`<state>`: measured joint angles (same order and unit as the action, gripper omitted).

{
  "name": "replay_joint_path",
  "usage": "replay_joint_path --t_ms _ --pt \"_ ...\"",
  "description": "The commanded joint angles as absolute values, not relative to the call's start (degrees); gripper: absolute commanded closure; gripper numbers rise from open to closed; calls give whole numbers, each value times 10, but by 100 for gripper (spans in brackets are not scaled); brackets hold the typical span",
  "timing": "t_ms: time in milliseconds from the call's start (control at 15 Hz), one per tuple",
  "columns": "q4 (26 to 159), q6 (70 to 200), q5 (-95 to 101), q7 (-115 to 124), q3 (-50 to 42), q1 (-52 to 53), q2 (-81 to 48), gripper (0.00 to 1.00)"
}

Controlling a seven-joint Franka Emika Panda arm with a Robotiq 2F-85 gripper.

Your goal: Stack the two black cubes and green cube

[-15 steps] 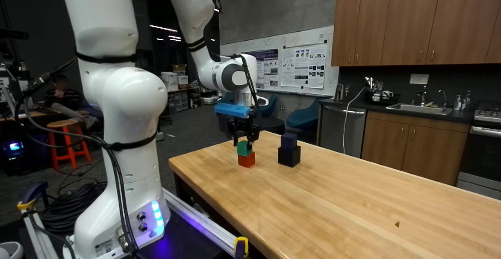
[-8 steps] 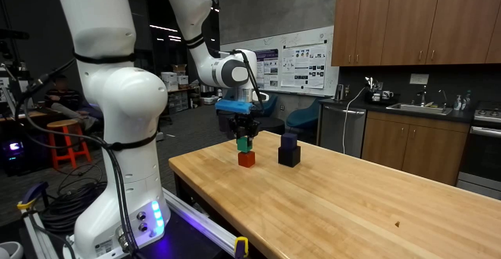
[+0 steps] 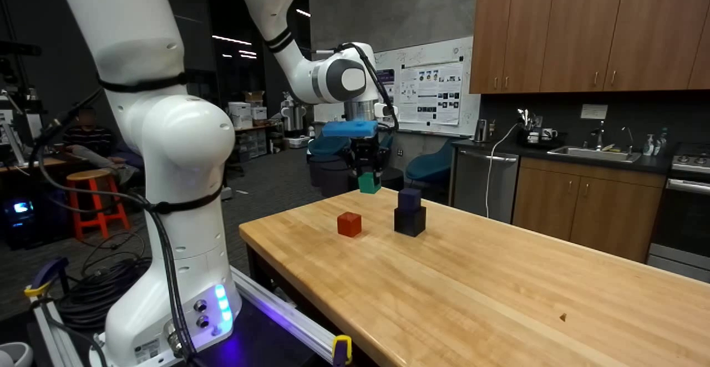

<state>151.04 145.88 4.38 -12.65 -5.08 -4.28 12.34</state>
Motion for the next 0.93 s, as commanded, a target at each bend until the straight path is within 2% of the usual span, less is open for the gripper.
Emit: replay_joint_path --t_ms 0,867 --pt "1473 1429 58 -149 -68 -56 138 76" --pt "1333 1353 -15 -286 -118 -59 57 76"
